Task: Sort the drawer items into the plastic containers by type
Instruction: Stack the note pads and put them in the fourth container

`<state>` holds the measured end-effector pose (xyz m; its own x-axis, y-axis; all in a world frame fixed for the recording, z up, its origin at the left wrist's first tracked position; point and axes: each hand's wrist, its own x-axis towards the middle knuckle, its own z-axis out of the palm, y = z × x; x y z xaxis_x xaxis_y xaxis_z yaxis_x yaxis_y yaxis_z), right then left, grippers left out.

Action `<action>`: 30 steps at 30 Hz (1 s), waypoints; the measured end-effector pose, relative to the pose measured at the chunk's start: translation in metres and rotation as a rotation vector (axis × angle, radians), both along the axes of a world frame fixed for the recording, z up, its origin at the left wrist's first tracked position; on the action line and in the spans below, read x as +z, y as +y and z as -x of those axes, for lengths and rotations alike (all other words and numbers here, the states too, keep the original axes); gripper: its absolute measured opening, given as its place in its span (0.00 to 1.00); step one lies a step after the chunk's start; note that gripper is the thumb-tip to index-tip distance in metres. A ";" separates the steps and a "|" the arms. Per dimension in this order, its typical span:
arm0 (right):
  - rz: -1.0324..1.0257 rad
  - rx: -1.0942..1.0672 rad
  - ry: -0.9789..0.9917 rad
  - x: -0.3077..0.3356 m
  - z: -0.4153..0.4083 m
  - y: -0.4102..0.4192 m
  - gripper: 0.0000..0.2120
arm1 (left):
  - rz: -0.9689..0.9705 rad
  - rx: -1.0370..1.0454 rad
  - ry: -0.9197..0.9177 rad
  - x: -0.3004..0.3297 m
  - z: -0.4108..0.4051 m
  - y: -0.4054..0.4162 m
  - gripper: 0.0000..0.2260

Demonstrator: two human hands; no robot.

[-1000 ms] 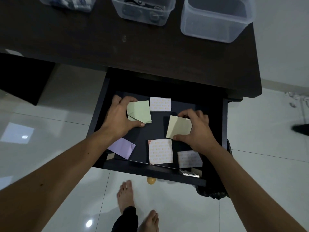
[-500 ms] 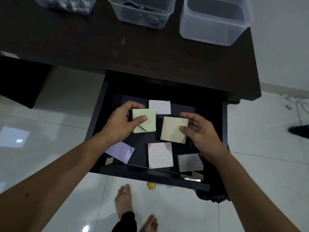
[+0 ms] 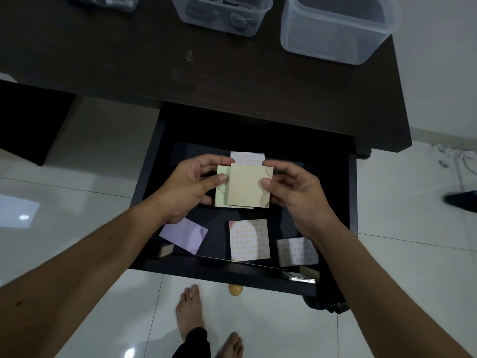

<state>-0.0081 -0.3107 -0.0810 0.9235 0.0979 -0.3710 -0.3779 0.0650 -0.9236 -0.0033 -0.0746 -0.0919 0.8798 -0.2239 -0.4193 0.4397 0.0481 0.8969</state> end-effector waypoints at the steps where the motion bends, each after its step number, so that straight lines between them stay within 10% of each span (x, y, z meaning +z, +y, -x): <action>1: 0.007 -0.004 0.000 0.000 -0.001 0.001 0.16 | 0.012 -0.003 0.009 0.000 0.000 0.000 0.13; 18: -0.003 -0.004 0.015 0.001 -0.007 0.001 0.15 | 0.072 -0.046 -0.008 -0.003 -0.005 0.000 0.32; 30: 0.011 -0.002 0.070 0.000 -0.008 0.006 0.12 | 0.071 -0.099 -0.011 0.004 -0.004 0.000 0.24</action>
